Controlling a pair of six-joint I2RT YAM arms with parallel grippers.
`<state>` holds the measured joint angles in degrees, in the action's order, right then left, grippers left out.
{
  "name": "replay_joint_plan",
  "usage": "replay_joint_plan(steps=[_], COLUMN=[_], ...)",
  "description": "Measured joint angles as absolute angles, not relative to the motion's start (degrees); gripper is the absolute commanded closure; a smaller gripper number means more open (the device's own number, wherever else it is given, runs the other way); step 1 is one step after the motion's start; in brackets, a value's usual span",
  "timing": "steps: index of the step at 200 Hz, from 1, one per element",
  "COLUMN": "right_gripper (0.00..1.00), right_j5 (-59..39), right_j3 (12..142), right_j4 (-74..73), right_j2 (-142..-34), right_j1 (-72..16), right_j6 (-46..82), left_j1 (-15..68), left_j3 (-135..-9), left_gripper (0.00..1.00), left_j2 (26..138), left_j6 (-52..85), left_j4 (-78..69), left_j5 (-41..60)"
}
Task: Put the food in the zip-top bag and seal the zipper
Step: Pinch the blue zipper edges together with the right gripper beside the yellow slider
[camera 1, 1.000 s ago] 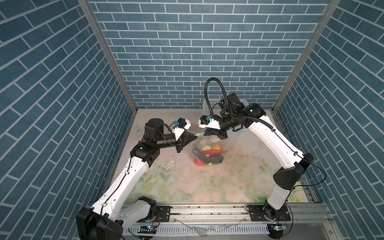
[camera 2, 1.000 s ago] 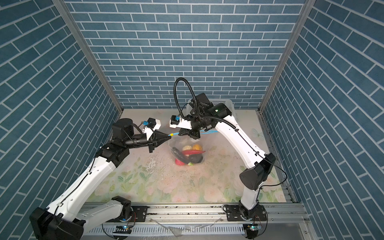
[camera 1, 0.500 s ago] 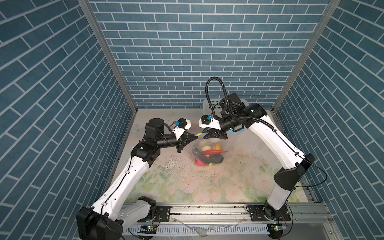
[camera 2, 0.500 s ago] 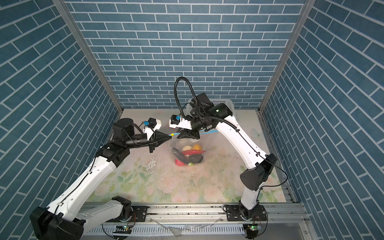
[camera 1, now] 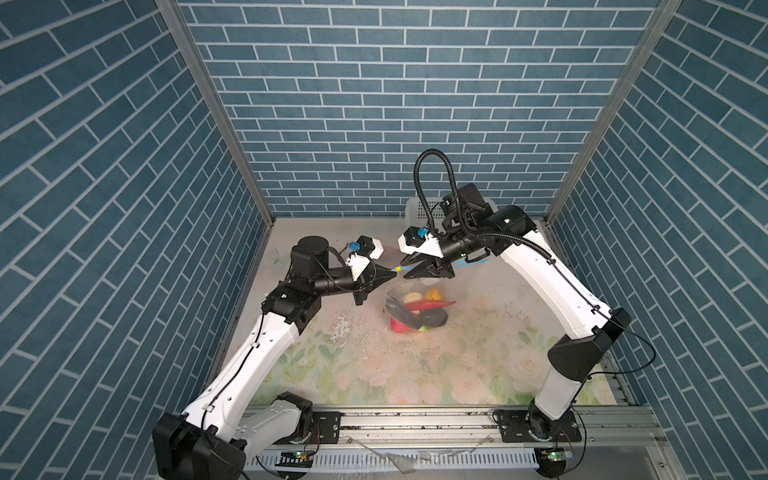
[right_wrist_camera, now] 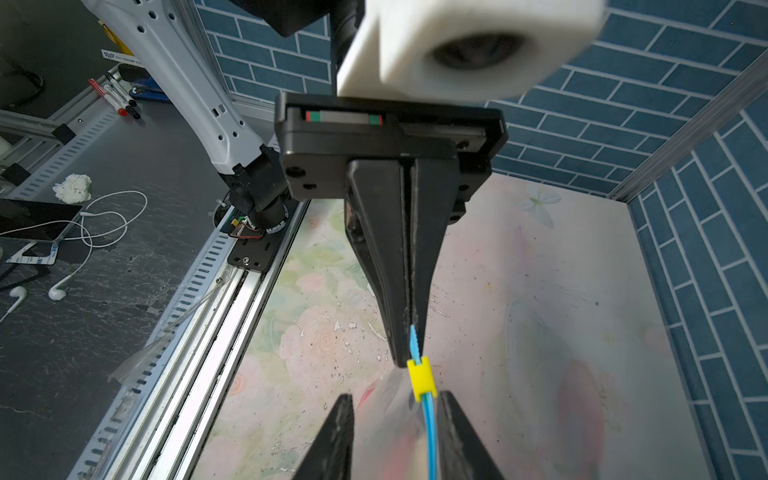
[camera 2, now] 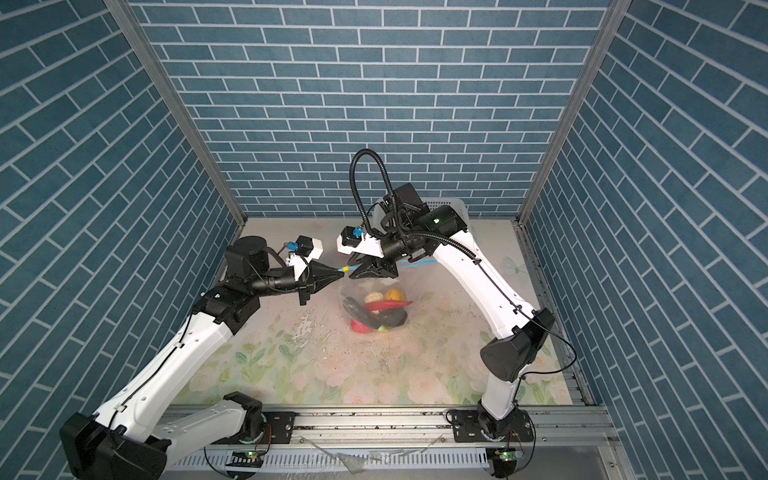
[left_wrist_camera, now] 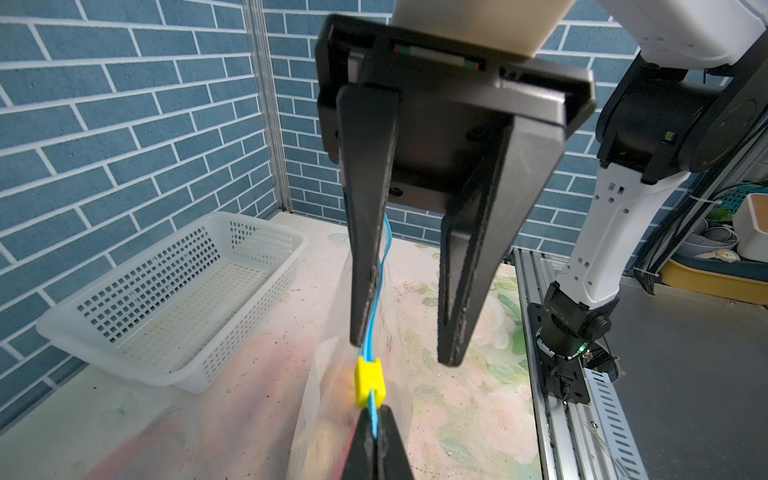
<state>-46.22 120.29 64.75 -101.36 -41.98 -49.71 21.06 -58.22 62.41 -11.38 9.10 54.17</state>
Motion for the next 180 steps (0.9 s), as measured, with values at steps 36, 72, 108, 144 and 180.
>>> replay_joint_plan(steps=[36, 72, 108, 144, 180], right_gripper=[0.67, 0.67, 0.72, 0.77, 0.78], right_j5=[-46.6, -46.5, -46.1, -46.1, -45.9], right_j3=[121.6, 122.0, 122.0, 122.1, 122.1], right_j4=[64.3, 64.3, 64.3, 64.3, 64.3], right_j2=[-101.6, -103.1, -103.7, -103.7, -103.7], right_j1=[-42.2, -42.5, -42.8, -42.8, -42.9], right_j6=[-49.7, -49.7, -49.7, -49.8, -49.8], left_j1=[21.2, 21.3, 21.3, 21.3, 21.3], left_j3=[-58.2, -58.2, -58.2, -58.2, -58.2], left_gripper=[1.00, 1.00, 1.00, 1.00, 1.00], left_j2=[62.4, 62.4, 62.4, 62.4, 62.4], left_j6=[-11.4, -11.4, -11.4, -11.4, -11.3], left_j4=[9.1, 9.0, 8.7, 8.7, 8.7], left_j5=[54.2, 54.2, 54.2, 54.2, 54.2])
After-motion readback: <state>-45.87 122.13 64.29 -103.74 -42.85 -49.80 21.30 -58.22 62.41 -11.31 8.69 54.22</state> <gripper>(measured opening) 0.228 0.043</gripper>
